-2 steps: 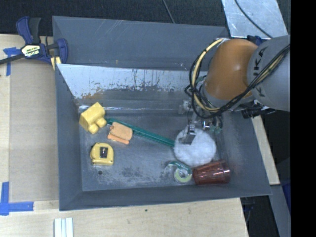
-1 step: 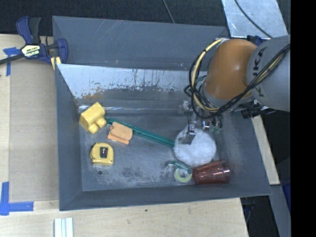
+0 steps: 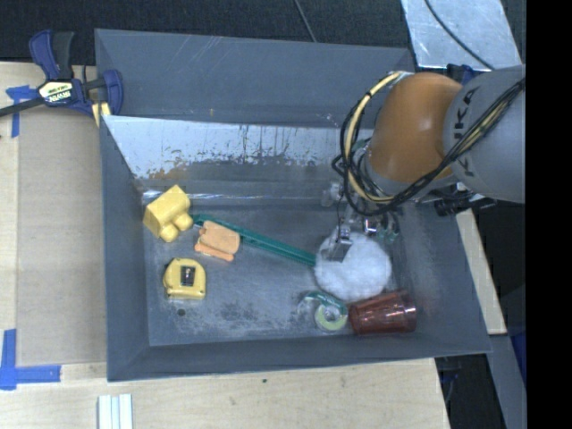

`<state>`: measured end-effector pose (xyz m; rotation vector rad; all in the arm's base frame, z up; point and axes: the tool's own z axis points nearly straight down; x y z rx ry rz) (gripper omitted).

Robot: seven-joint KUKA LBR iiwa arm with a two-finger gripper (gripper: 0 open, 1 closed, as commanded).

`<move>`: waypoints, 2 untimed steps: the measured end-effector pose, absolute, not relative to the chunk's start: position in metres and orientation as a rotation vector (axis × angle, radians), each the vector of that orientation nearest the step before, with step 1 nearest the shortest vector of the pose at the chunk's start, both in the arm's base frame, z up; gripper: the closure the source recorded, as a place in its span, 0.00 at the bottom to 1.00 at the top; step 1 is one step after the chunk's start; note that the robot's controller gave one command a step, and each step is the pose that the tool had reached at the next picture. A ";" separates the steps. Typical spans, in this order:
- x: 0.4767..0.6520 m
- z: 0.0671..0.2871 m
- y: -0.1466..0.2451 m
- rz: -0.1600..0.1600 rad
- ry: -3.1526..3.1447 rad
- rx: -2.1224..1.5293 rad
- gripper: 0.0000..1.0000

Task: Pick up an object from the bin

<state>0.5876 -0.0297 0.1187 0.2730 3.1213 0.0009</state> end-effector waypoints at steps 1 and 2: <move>0.578 0.198 -0.058 -0.002 3.135 -0.083 0.00; 0.576 0.137 -0.033 0.000 3.126 0.046 0.00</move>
Offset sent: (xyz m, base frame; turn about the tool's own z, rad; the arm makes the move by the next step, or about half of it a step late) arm -0.0163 0.0184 -0.0487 -0.0159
